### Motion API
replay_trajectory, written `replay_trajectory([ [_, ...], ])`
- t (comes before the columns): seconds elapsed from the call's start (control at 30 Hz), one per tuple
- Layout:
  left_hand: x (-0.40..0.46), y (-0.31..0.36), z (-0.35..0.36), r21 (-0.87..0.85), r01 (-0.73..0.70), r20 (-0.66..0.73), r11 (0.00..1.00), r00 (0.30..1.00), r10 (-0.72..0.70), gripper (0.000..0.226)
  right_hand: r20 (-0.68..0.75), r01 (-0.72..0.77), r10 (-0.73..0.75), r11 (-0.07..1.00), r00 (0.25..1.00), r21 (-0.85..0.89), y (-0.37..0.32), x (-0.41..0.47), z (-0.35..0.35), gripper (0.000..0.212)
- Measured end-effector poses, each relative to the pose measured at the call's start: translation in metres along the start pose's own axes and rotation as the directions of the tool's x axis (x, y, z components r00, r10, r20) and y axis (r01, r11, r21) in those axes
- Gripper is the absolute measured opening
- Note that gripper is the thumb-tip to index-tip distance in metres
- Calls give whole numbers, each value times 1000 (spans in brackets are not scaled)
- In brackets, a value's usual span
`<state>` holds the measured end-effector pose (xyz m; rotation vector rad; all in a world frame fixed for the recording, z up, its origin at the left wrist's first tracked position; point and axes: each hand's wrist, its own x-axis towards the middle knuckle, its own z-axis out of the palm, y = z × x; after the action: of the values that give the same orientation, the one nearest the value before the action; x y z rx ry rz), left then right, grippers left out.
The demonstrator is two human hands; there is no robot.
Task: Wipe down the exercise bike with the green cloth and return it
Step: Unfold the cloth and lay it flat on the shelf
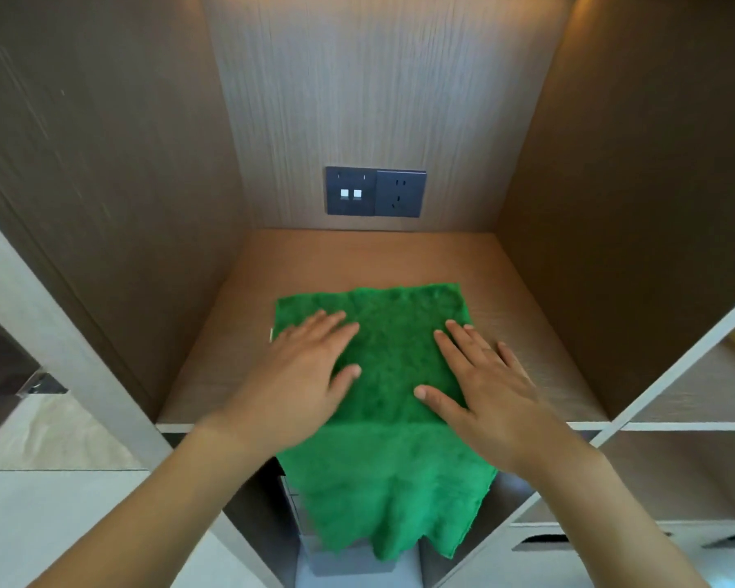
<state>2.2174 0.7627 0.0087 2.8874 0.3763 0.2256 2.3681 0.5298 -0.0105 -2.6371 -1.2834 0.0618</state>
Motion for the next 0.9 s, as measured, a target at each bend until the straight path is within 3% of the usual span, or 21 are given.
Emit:
replay_trajectory([
  [0.23, 19, -9, 9, -16, 36, 124, 999, 992, -33, 94, 78, -19, 16, 999, 997, 35, 2, 21, -11, 112],
  [0.4, 72, -26, 7, 31, 7, 177, 999, 984, -13, 82, 127, -64, 59, 997, 990, 33, 12, 66, -18, 112],
  [0.5, 97, -23, -6, 124, 3, 211, 992, 977, -29, 76, 149, -101, 98, 995, 984, 9, 17, 96, -22, 100],
  [0.6, 100, -9, -18, 178, 21, 160, 984, 986, -50, 70, 146, -101, 98, 995, 984, 18, 18, 106, -21, 95],
  [0.7, 69, 6, -21, 73, 24, 94, 997, 995, -31, 68, 92, -87, 81, 994, 992, 64, 20, 101, -25, 88],
  [0.8, 22, 13, -12, -5, 21, 125, 1000, 992, -20, 69, -62, -7, 11, 998, 998, 61, 15, 87, -35, 74],
  [0.9, -7, 11, -2, -33, 47, 109, 998, 993, -43, 65, -113, 125, -102, 967, 988, 220, 0, 58, -37, 61],
])
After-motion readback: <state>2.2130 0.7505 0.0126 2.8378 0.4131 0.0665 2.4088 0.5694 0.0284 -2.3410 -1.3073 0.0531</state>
